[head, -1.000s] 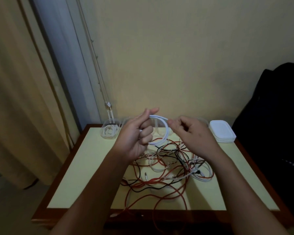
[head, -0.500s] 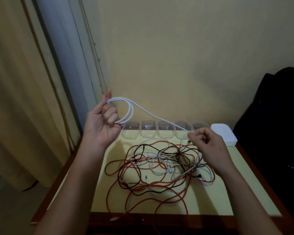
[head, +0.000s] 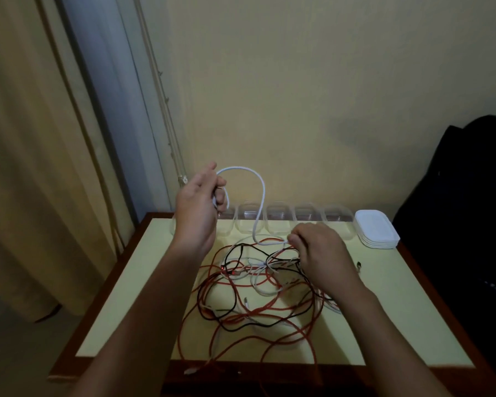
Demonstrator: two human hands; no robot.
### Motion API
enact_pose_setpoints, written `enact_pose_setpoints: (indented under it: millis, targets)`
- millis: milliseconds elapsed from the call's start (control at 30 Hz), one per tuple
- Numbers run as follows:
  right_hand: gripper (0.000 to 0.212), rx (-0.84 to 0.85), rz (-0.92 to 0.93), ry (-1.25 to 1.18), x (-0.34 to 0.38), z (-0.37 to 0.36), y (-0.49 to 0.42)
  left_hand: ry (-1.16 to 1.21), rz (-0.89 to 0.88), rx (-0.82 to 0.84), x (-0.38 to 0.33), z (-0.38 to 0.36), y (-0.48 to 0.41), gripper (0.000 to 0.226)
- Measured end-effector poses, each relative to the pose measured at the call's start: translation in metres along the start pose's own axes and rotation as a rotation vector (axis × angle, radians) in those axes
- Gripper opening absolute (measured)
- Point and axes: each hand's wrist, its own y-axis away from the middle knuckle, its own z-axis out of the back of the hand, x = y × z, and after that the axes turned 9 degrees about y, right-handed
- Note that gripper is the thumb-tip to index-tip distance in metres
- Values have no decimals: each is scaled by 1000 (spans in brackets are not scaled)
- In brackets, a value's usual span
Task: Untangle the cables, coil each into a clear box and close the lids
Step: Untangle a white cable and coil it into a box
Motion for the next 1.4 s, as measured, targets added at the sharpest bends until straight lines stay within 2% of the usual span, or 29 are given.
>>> enact_pose_setpoints:
  millis: [100, 167, 367, 500, 600, 667, 700, 767, 833, 867, 967, 1067, 1133, 1300, 1400]
  targets:
    - [28, 58, -24, -37, 13, -3, 2, 76, 61, -50, 3, -2, -4, 27]
    - [38, 83, -100, -99, 19, -5, 5, 192, 125, -68, 2, 0, -9, 25]
    - [44, 239, -320, -184, 27, -5, 10, 574, 255, -72, -8, 6, -19, 15]
    - [39, 408, -354, -6, 7, -3, 12, 703, 247, -103, -32, 13, -27, 17]
    - [36, 461, -270, 125, 6, 2, 14, 637, 237, -126, -35, 14, -26, 34]
    - [35, 466, -196, 108, 15, 6, 15, 508, 221, -91, -28, 8, -18, 34]
    - [35, 478, -122, 109, 21, 9, 14, 368, 196, -67, -22, 4, -13, 35]
    - [41, 509, -33, 29, 30, 16, 11, -78, 76, 16, -9, -3, 0, 39]
    - [53, 472, -15, -113, 35, 25, 6, -471, -49, 174, 4, -5, 11, 43]
    - [55, 429, -20, -166, 35, 28, 3, -588, -68, 264, 10, -5, 15, 43]
    - [55, 270, -82, -322, 28, 39, -4, -681, 57, 440, 20, 1, 22, 43]
    - [52, 148, -129, -427, 19, 49, -12, -601, 230, 512, 21, 2, 28, 39]
    - [51, 78, -155, -478, 20, 53, -17, -512, 309, 500, 20, -2, 28, 36]
    - [50, -80, -208, -478, 31, 53, -27, -417, 488, 513, 16, -10, 27, 33]
    - [49, -170, -190, -486, 33, 46, -31, -136, 632, 475, 16, -17, 28, 30]
